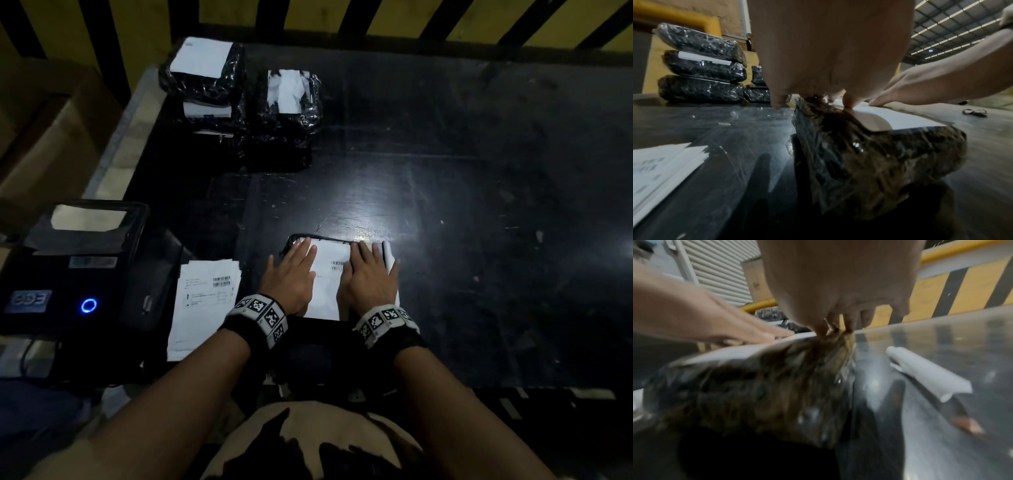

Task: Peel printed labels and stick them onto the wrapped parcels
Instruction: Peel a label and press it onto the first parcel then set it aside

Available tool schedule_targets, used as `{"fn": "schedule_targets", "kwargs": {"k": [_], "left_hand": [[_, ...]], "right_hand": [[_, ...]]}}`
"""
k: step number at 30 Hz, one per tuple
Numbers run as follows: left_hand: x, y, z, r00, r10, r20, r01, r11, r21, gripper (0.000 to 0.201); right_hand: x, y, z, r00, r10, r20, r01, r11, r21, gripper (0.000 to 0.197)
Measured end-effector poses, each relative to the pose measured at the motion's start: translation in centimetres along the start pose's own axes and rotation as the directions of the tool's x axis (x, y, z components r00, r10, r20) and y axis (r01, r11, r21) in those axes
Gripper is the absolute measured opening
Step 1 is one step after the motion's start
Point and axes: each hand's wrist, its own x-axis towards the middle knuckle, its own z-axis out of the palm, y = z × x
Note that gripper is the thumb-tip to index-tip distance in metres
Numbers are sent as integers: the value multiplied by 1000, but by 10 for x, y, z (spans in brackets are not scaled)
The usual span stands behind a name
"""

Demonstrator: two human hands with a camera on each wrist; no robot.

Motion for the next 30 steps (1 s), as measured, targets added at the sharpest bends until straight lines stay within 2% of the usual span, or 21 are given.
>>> {"fn": "schedule_targets", "kwargs": {"k": [2,5,7,11,18,20,23,30], "left_hand": [[1,-1,-1,1000,2,11,-2,1000,-11,55],[3,-3,-1,999,-4,35,5,1000,-17,56],[3,-4,-1,999,-1,39,2,1000,-18,56],[1,-5,-1,999,21,30,-21,1000,-14,55],[-1,-10,1,999,48,26,-48,999,-6,55],[-1,-11,1,998,53,34,-53,998,-15,54],[0,-13,2,997,71,28,-71,997,-6,52],[-5,-14,8,995,95,-5,-95,995,43,50]], "right_hand": [[-2,-1,-2,999,9,-31,-8,1000,24,48],[-22,-12,1,988,-114,-108,125,987,99,41],[-39,-21,9,980,-183,-83,191,976,104,42],[-53,-24,23,988,-153,-19,154,985,75,48],[-52,-16,17,999,-51,-15,52,998,32,47],[-56,-17,13,998,-66,-25,67,997,36,46],[-71,-23,17,988,-156,-13,156,985,78,43],[-86,-10,28,997,-74,20,73,994,76,49]]}}
